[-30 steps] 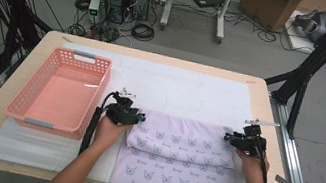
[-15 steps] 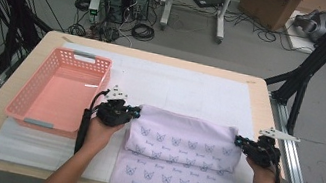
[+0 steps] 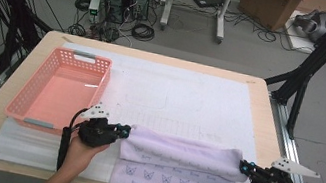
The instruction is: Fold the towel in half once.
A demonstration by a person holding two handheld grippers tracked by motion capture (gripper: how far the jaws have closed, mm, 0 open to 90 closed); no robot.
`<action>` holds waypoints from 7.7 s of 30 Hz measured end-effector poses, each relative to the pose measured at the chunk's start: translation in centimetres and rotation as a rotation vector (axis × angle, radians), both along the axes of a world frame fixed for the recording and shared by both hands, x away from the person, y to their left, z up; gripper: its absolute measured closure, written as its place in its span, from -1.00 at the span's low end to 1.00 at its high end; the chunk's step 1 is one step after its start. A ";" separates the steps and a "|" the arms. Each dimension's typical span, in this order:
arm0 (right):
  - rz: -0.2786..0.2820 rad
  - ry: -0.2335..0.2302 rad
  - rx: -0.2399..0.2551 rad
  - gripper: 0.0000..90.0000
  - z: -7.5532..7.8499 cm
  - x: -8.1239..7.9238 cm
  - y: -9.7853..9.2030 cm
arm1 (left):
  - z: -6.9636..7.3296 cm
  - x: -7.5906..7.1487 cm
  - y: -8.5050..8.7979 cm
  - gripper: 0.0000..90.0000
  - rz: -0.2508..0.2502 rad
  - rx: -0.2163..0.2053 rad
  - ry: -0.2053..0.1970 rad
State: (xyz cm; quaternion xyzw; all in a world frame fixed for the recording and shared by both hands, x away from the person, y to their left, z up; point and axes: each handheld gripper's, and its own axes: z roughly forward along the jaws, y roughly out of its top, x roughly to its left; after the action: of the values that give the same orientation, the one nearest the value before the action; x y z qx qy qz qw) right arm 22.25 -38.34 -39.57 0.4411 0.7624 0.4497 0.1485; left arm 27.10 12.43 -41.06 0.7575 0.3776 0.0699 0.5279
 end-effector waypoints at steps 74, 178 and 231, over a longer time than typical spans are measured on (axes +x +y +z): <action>-0.191 0.065 -0.044 0.16 -4.7 4.9 -0.2 | -4.0 3.4 -2.0 -0.03 0.137 0.152 0.079; -0.030 0.035 0.010 0.87 -3.5 9.6 -0.1 | -1.8 7.3 -2.4 0.98 0.043 0.083 -0.043; -0.010 0.021 0.036 0.87 -4.1 3.2 -0.4 | -3.3 1.5 -0.8 0.95 0.036 0.056 -0.025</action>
State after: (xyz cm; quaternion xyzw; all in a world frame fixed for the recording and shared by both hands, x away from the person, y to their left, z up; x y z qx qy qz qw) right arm 25.41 -38.72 -43.64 0.4524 0.7534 0.4580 0.1345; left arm 28.60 11.60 -44.32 0.7643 0.3824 0.0993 0.5097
